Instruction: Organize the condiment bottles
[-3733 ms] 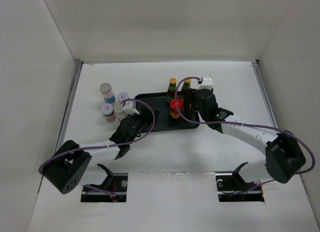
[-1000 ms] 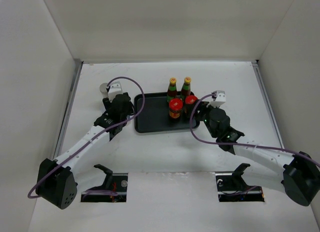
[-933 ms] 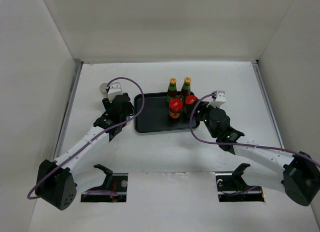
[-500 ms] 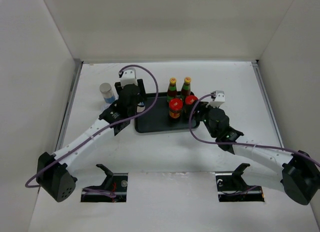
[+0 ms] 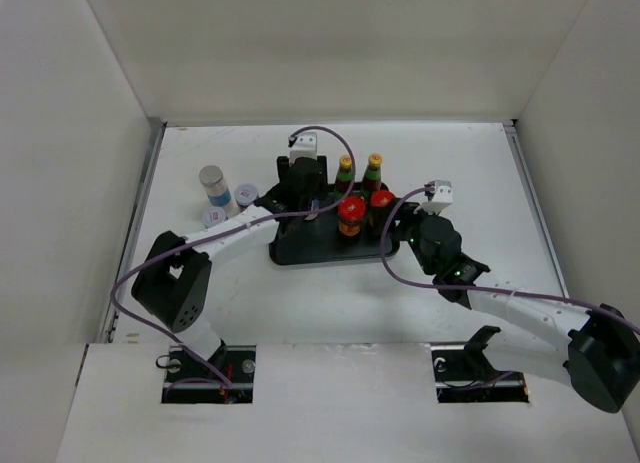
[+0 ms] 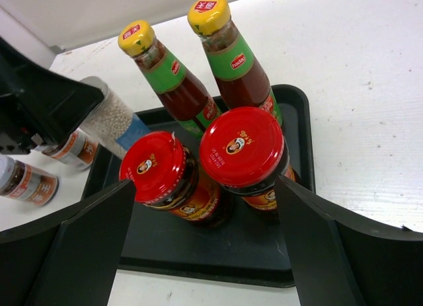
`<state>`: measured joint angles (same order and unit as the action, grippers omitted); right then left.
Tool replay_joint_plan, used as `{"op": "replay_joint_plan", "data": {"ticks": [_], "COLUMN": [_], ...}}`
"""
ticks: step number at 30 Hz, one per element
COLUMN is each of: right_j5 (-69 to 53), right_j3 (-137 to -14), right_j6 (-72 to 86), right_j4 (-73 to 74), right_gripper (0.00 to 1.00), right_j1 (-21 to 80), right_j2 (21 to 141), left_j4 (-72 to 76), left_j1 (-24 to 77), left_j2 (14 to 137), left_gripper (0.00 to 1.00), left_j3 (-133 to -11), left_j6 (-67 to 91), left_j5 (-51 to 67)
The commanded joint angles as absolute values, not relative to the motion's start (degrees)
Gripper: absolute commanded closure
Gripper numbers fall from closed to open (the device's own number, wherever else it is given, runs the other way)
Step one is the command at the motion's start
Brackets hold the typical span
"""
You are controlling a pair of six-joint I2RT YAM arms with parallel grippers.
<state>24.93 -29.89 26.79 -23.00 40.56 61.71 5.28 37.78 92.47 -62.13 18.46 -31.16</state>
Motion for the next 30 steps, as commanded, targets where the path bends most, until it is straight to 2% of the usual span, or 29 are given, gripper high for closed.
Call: {"op": "replay_joint_plan", "data": {"ticks": [1,11,13,18,21,26,30], "right_j5": [24.7,24.61,24.79,24.52,24.26,24.26,24.61], "right_j3": [-29.71,-30.32,-29.97,-29.88,-29.88,-29.88,-29.53], "right_j6": [26.89,26.46,26.45,26.46,26.81,26.89,26.72], "right_j4": [-26.28,-26.1,-26.28,-26.28,-26.28,-26.45,-26.46], "right_gripper": [0.07,0.06,0.06,0.05,0.05,0.05,0.06], "right_j1": [40.47,40.65,40.65,40.65,40.56,40.47,40.3], "right_j2": [60.47,61.44,60.91,60.56,60.82,61.0,59.94], "left_j4": [13.89,15.99,16.08,16.7,17.23,16.0,9.08], "left_j1": [38.54,38.8,38.8,38.98,38.72,36.26,30.38], "left_j2": [91.93,96.06,96.85,95.37,91.95,83.43,76.48], "left_gripper": [0.63,0.6,0.51,0.18,0.1,0.09,0.11], "left_j3": [-67.85,-68.12,-67.94,-65.22,-62.59,-57.58,-53.71], "left_j6": [18.02,17.93,17.93,18.46,18.54,20.04,22.58], "left_j5": [-30.15,-30.15,-30.23,-30.85,-31.99,-34.18,-39.45]}}
